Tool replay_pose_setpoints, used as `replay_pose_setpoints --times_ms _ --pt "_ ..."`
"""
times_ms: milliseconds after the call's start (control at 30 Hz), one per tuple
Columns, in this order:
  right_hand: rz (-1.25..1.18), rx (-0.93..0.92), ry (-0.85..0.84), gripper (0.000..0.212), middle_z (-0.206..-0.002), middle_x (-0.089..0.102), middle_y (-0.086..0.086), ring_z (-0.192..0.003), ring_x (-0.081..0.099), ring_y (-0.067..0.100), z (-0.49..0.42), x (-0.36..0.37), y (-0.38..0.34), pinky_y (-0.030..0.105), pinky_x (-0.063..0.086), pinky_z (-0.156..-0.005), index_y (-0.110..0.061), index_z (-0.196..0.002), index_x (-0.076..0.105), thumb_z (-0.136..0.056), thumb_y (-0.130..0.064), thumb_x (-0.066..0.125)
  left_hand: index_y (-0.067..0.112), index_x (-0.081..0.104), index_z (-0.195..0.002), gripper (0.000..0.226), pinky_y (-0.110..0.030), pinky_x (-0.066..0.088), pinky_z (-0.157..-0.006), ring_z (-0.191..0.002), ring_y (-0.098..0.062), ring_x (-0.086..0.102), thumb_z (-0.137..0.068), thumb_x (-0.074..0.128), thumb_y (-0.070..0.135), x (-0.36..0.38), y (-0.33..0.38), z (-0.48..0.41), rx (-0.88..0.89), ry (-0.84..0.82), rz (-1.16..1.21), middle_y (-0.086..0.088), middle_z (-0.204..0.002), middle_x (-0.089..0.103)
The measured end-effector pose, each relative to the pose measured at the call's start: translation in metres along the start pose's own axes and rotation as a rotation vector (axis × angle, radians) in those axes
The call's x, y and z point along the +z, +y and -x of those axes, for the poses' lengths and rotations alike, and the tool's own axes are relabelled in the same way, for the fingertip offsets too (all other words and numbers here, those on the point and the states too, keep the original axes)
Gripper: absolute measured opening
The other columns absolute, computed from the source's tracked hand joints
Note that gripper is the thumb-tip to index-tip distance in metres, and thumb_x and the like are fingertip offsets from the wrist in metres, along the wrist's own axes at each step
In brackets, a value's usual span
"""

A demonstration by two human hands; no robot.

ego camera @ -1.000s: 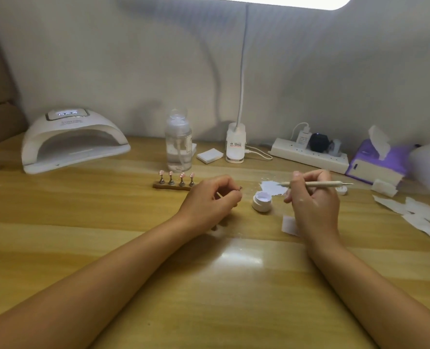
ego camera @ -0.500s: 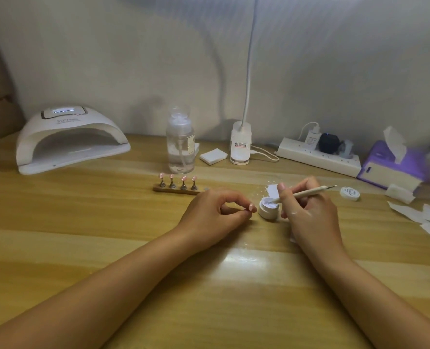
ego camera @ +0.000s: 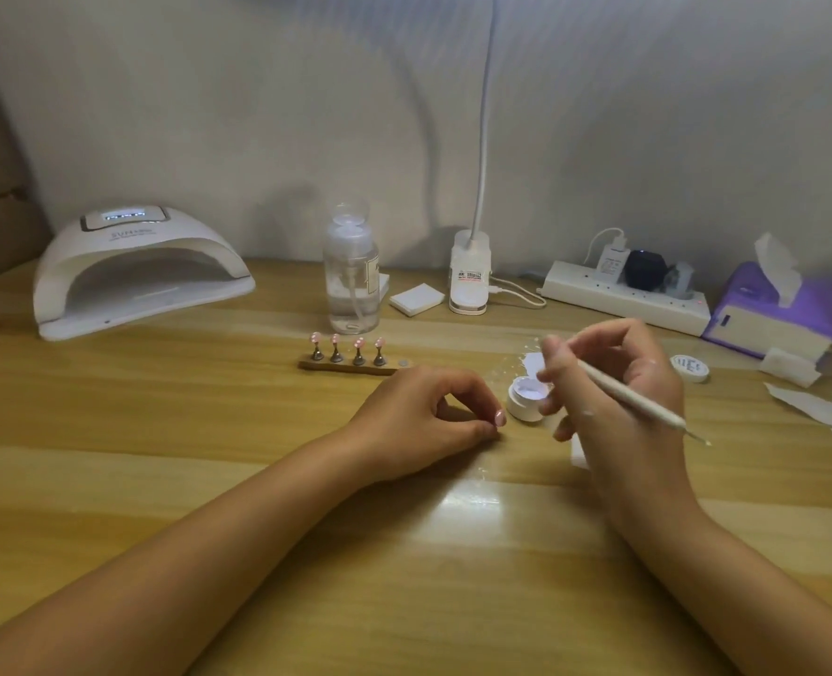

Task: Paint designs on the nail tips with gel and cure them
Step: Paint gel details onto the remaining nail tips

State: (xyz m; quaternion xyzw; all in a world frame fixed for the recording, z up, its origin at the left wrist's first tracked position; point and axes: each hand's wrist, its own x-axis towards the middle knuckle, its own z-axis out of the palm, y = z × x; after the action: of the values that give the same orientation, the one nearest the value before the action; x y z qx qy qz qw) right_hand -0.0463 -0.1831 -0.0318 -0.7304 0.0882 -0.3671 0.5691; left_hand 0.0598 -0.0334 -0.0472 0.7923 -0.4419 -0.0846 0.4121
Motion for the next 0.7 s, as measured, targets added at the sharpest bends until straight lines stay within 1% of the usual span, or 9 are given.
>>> replay_pose_setpoints --times_ms 100,167,267,367,500,633,700 --pt "-0.111 0.247 -0.025 0.019 -0.053 0.062 0.002 -0.040 0.049 0.009 0.004 0.006 0.003 0.019 0.036 -0.036 -0.013 -0.083 0.050 -0.090 -0.012 0.068 0.038 0.068 -0.082 0.015 -0.022 0.035 -0.059 -0.052 0.008 0.047 -0.084 0.075 0.025 0.003 0.002 0.000 0.026 0.006 -0.042 0.020 -0.087 0.071" --pt "-0.141 0.331 -0.005 0.020 -0.047 0.058 0.002 -0.036 0.045 0.007 0.005 0.008 0.005 0.017 0.034 -0.036 -0.013 -0.075 0.049 -0.086 -0.008 0.066 0.037 0.068 -0.082 0.015 -0.024 0.035 -0.059 -0.053 0.008 0.048 -0.083 0.075 0.024 0.003 0.001 0.001 0.049 0.023 -0.064 0.018 -0.087 0.070" --pt "-0.110 0.323 -0.001 0.029 -0.042 0.053 0.004 -0.035 0.041 0.008 0.005 0.008 0.007 0.016 0.031 -0.035 -0.018 -0.063 0.045 -0.082 -0.006 0.064 0.036 0.069 -0.082 0.016 -0.023 0.037 -0.060 -0.056 0.006 0.049 -0.082 0.076 0.022 0.005 0.000 0.004 0.083 0.062 -0.085 0.019 -0.085 0.068" --pt "-0.076 0.302 -0.030 0.040 -0.042 0.053 0.005 -0.036 0.041 0.011 0.006 0.011 0.009 0.016 0.031 -0.036 -0.023 -0.052 0.044 -0.083 -0.005 0.062 0.036 0.069 -0.082 0.015 -0.020 0.039 -0.060 -0.060 0.003 0.052 -0.082 0.076 0.022 0.006 -0.002 0.004 0.105 0.082 -0.096 0.020 -0.084 0.066" --pt "-0.074 0.293 -0.061 0.041 -0.044 0.056 0.008 -0.037 0.043 0.010 0.007 0.011 0.010 0.018 0.035 -0.037 -0.023 -0.053 0.044 -0.084 -0.005 0.063 0.034 0.071 -0.081 0.014 -0.019 0.039 -0.059 -0.059 -0.001 0.052 -0.080 0.078 0.021 0.005 -0.004 0.003 0.094 0.091 -0.068 0.020 -0.082 0.066" --pt "-0.086 0.288 -0.071 0.037 -0.046 0.058 0.011 -0.037 0.045 0.012 0.006 0.011 0.011 0.017 0.037 -0.039 -0.021 -0.056 0.043 -0.082 -0.006 0.063 0.034 0.070 -0.080 0.016 -0.016 0.038 -0.058 -0.058 0.000 0.052 -0.080 0.078 0.021 0.006 -0.004 0.003 0.096 0.089 -0.064 0.021 -0.080 0.065" --pt "-0.088 0.286 -0.074 0.036 -0.047 0.059 0.012 -0.037 0.045 0.013 0.005 0.011 0.012 0.017 0.037 -0.039 -0.021 -0.055 0.043 -0.081 -0.006 0.063 0.032 0.071 -0.080 0.014 -0.015 0.037 -0.058 -0.058 0.000 0.052 -0.080 0.078 0.020 0.006 -0.003 0.003 0.093 0.090 -0.057 0.020 -0.080 0.065"
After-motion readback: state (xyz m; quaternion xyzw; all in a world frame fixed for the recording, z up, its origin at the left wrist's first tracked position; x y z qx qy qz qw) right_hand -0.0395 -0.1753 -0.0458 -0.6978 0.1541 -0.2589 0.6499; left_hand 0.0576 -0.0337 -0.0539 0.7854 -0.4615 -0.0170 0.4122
